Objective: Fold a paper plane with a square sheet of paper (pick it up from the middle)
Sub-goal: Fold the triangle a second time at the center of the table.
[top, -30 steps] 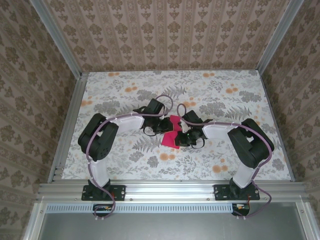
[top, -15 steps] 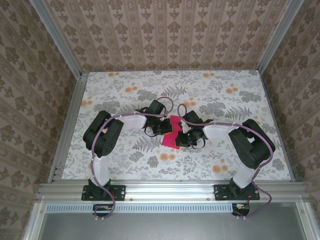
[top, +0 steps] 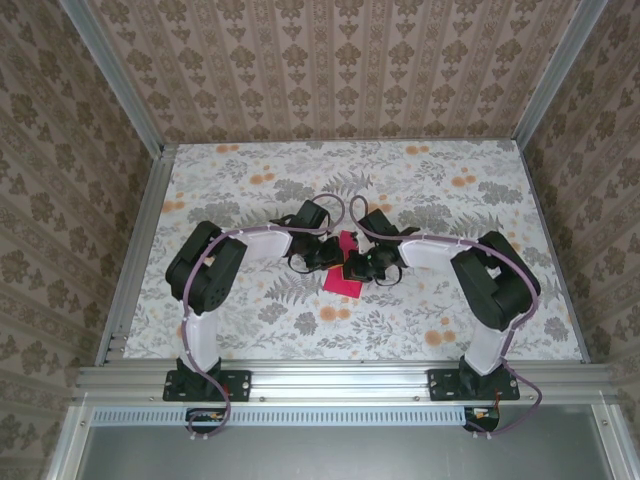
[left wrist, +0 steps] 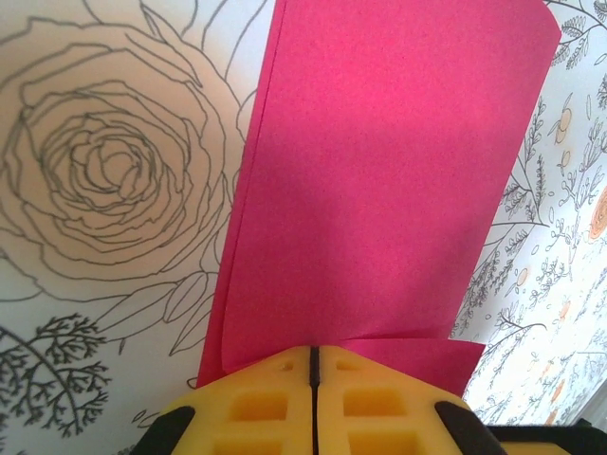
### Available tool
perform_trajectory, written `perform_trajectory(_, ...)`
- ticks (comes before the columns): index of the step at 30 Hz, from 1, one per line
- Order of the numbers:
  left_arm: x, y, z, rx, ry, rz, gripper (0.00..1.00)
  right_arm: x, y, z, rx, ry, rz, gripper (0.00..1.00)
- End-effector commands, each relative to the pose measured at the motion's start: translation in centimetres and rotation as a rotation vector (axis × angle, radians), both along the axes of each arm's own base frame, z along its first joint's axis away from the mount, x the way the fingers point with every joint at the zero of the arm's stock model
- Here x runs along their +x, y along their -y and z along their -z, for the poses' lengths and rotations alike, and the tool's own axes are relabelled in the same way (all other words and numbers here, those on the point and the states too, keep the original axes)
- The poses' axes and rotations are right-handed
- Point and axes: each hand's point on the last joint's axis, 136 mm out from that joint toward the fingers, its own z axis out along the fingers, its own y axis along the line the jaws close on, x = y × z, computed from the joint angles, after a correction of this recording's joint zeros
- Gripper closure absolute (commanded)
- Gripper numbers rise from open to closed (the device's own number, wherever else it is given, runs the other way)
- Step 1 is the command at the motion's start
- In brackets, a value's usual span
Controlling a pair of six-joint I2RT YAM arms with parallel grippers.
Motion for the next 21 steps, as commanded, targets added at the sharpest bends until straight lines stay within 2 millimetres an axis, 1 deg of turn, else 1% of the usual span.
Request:
perform_trajectory(1,-0.8,-1.8,2.6,0.078,-0.063,-0.043,0.92,-0.6,0.6,1.5,-0.061,-0.052,0.0,0.91)
perform_trajectory(3,-0.9,-2.0,2.9,0.091,-0.071,-0.049,0.92,-1.2,1.0,1.9,-0.076,-0.07,-0.007,0.91)
perform_trajectory(6,-1.0,-2.7,3.5,0.125,-0.091,-0.064,0.92,-2.7,1.8,2.1,-0.091,-0.097,-0.029,0.91)
perform_trajectory(12,-1.4,-3.2,4.6,0.151,-0.125,-0.083,0.92,-5.8,3.5,1.9,-0.129,-0.145,-0.096,0.91)
perform_trajectory(15,-1.4,-3.4,4.8,0.157,-0.133,-0.09,0.92,-7.0,4.0,1.7,-0.134,-0.16,-0.126,0.91)
perform_trajectory(21,-1.4,-3.6,4.9,0.161,-0.135,-0.09,0.92,-8.4,5.2,1.9,-0.168,-0.178,-0.132,0.91)
